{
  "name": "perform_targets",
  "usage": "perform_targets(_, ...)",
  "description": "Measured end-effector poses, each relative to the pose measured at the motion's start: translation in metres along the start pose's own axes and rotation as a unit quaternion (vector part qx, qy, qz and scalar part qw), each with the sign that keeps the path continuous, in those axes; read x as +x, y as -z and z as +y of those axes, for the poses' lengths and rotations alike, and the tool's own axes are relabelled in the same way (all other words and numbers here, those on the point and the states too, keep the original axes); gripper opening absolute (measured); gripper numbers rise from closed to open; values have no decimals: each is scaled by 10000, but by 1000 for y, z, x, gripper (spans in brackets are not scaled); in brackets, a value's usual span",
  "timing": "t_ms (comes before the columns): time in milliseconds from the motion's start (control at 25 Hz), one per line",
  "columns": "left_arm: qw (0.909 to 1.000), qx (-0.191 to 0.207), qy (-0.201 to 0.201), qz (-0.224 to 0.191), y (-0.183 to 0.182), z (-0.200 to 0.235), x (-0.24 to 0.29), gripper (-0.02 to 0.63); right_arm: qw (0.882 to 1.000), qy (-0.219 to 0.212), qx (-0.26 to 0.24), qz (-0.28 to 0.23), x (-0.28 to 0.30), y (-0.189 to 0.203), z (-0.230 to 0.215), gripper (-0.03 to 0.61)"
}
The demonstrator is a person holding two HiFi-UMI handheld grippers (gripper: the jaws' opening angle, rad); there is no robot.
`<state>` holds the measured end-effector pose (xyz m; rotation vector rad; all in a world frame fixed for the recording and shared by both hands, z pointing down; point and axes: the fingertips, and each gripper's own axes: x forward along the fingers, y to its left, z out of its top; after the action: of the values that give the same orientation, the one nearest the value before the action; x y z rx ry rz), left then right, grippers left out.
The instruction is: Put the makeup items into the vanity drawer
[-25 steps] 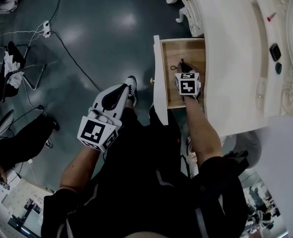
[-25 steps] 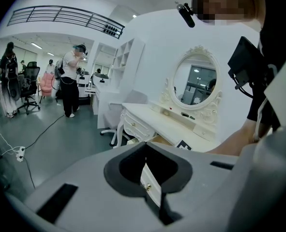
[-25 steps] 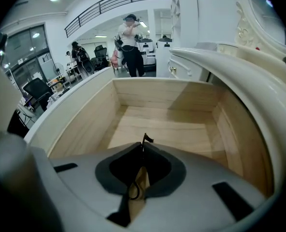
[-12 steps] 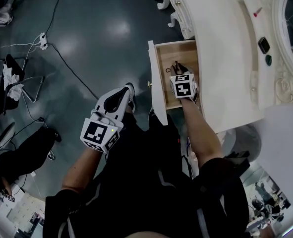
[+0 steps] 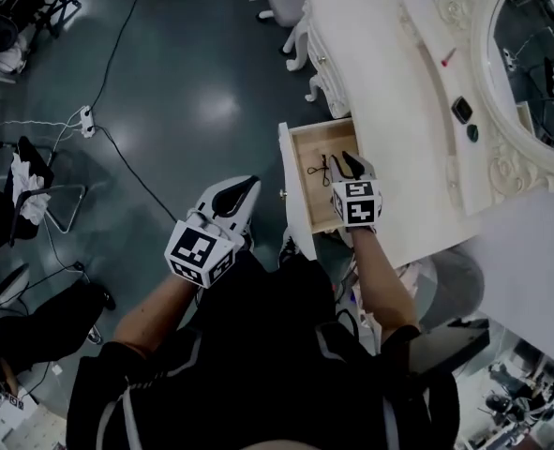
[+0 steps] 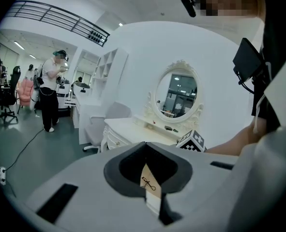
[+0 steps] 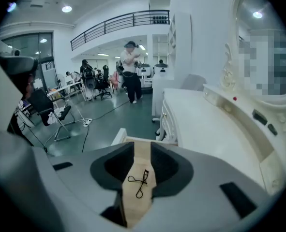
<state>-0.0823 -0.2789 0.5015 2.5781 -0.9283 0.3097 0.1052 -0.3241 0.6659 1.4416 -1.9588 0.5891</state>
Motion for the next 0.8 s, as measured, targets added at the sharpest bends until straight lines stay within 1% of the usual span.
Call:
perform_targets(160,9996,93,236,-138,-20,-6,-2,5,9989,-27,-19,-467,-42,-44,1,104)
perform_targets(320,9981,261,396,-382,-45,-10,1,5,9953,20,37,-971,-79,-86,-1,100)
perform_targets(520,9931,602,664,-759,-79,-23,13,4,9887,140,6,-1491,-126,-120,-10,100)
perform_targets(680,9902,666,755,-965,-109,-20,12,3,9814,292,159,-1892,-164,-144,-12,76)
perform_targets(800,9888,731,738,-1071,-128,-21,10,4,9757,333,208,-2155,-189,-159,-14,54)
